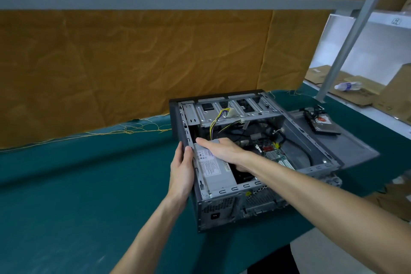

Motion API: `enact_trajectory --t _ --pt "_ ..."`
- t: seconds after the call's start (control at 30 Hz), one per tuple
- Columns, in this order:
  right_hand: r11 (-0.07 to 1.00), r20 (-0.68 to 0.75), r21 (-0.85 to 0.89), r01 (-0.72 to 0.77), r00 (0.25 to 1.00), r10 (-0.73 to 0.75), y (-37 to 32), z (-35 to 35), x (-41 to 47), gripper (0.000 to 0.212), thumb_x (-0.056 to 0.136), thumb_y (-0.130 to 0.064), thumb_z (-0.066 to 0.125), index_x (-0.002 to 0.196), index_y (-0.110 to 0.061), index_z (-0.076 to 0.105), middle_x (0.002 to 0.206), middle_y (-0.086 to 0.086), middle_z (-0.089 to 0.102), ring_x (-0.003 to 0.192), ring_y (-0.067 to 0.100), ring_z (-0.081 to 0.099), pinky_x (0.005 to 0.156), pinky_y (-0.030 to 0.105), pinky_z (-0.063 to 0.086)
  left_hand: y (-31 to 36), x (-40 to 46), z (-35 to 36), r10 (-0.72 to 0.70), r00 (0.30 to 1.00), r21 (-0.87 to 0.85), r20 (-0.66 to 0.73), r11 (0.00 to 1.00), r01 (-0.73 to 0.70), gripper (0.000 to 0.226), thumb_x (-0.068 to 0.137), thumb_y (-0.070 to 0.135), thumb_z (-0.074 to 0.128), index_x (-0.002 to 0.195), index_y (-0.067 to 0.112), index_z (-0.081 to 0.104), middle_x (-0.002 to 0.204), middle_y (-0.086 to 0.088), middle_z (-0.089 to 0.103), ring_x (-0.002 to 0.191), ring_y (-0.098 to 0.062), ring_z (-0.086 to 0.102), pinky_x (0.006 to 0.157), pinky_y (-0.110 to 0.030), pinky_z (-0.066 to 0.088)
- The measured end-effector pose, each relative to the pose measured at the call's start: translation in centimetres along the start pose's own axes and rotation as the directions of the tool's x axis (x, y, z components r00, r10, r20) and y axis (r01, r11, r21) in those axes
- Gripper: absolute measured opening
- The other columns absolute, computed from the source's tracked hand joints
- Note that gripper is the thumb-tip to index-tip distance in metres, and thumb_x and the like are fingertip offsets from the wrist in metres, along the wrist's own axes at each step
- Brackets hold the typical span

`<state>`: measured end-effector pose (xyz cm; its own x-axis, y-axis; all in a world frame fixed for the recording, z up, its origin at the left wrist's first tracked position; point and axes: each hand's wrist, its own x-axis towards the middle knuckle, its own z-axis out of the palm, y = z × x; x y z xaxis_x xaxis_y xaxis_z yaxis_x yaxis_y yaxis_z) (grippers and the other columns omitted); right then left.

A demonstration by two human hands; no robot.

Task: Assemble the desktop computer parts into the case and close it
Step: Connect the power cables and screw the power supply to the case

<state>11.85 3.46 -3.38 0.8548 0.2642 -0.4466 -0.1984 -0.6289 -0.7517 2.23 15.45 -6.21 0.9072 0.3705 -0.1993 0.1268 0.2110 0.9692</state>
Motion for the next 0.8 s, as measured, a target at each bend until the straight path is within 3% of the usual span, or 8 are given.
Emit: enact_trajectory --t 0.1,0.3,0.47,0.63,0.7,0.8 --pt "0.999 0.019 -0.041 0.033 0.999 -0.033 -0.1 -0.4 -0.3 0.103 0.073 -0.088 0.057 0.141 -0.011 0.058 0.144 0.011 0.060 0.132 0.031 0.056 0.115 0.047 0.041 0.2 -0.2 0.1 -0.007 1.000 -0.003 -0.006 1.000 0.007 0.058 0.106 0.043 0.048 0.159 0.028 0.031 0.156 0.009 0.045 0.135 -0.010 0.050 0.120 -0.039 0.035" --pt "0.989 0.045 -0.148 0.029 0.999 -0.023 -0.5 -0.7 -1.0 0.094 0.075 -0.092 0.049 0.149 -0.035 0.050 0.161 0.004 0.040 0.147 0.031 0.038 0.119 0.046 0.030 -0.2 -1.6 0.5 -0.067 0.997 -0.115 0.037 0.991 0.071 0.063 0.104 0.035 0.053 0.160 0.032 0.025 0.149 0.003 0.054 0.126 -0.017 0.061 0.113 -0.046 0.044" --pt "0.975 0.064 -0.215 0.057 0.997 -0.044 0.0 -1.1 -1.0 0.108 0.071 -0.096 0.047 0.151 -0.024 0.049 0.161 0.006 0.039 0.147 0.030 0.038 0.118 0.044 0.031 0.0 -1.2 0.3 -0.050 0.998 -0.092 0.044 0.994 0.054 0.063 0.105 0.035 0.053 0.161 0.031 0.025 0.153 0.001 0.050 0.131 -0.021 0.058 0.115 -0.048 0.042" --pt "0.967 0.089 -0.252 0.040 0.996 -0.017 -0.1 -1.3 -1.1 0.122 0.056 -0.105 0.044 0.154 -0.032 0.043 0.165 0.001 0.033 0.150 0.029 0.033 0.117 0.049 0.030 -0.8 -1.9 0.3 -0.075 0.994 -0.130 0.077 0.988 0.085 0.060 0.103 0.038 0.055 0.158 0.032 0.032 0.144 0.000 0.060 0.123 -0.023 0.064 0.110 -0.049 0.047" --pt "0.969 0.153 -0.247 0.015 0.988 0.024 0.0 -1.5 -1.1 0.118 0.057 -0.105 0.042 0.154 -0.039 0.039 0.165 -0.004 0.031 0.151 0.028 0.030 0.105 0.050 0.029 -1.3 -2.6 0.6 -0.075 0.992 -0.183 0.103 0.979 0.093 0.055 0.103 0.031 0.057 0.154 0.029 0.037 0.138 -0.003 0.065 0.119 -0.026 0.067 0.107 -0.052 0.049" --pt "0.968 0.204 -0.245 0.048 0.979 0.003 0.2 -1.7 -0.6 0.105 0.066 -0.101 0.039 0.151 -0.040 0.046 0.163 -0.004 0.037 0.149 0.029 0.033 0.116 0.056 0.025 -1.2 -2.4 0.5 -0.057 0.994 -0.200 0.088 0.977 0.074 0.053 0.103 0.031 0.056 0.153 0.027 0.041 0.135 -0.005 0.066 0.117 -0.029 0.068 0.105 -0.054 0.050"
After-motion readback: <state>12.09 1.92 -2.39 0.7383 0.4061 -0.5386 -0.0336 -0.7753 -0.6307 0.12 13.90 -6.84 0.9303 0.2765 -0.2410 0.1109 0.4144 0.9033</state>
